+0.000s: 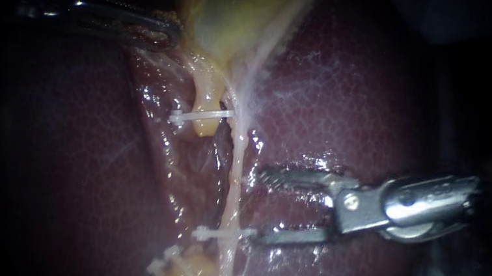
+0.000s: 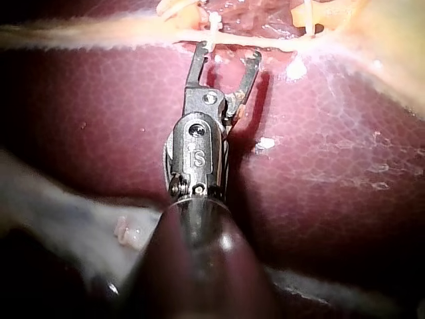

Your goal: Going back first clip right tube

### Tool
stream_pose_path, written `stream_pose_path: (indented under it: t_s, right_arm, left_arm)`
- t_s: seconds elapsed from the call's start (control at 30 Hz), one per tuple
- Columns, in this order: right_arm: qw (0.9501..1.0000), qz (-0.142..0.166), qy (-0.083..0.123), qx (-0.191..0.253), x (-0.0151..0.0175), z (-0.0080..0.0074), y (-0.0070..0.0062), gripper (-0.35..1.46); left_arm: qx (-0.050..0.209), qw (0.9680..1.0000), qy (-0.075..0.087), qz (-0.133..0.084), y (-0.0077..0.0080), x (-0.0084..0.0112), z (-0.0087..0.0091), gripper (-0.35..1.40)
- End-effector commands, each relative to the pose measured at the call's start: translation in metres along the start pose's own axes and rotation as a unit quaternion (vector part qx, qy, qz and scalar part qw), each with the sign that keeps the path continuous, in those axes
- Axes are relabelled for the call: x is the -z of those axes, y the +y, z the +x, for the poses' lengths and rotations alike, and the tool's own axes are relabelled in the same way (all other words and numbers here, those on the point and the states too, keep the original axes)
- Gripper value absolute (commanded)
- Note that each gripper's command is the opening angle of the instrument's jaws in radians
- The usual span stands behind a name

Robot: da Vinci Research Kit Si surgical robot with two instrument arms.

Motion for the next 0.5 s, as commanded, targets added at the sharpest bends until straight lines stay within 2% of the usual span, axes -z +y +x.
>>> stream_pose_path:
  t_s: [0.03,0.23,0.5]
  right_arm:
    - [1.0,0.002,0.001,0.002,0.0007,0.0003,0.0003,0.5]
    - [0.9999,-0.009,-0.002,0.013,0.0035,0.0017,0.0017,0.5]
    - [0.9998,-0.01,-0.003,0.016,0.0034,0.0017,0.0018,0.5]
  left_arm:
    - [0.0,1.0,0.0,0.0,0.0,0.0,0.0,-0.35]
    - [0.0,1.0,0.0,0.0,0.0,-0.0001,0.0,-0.35]
    - [-0.001,1.0,0.0,-0.001,-0.0001,-0.0003,0.0002,-0.35]
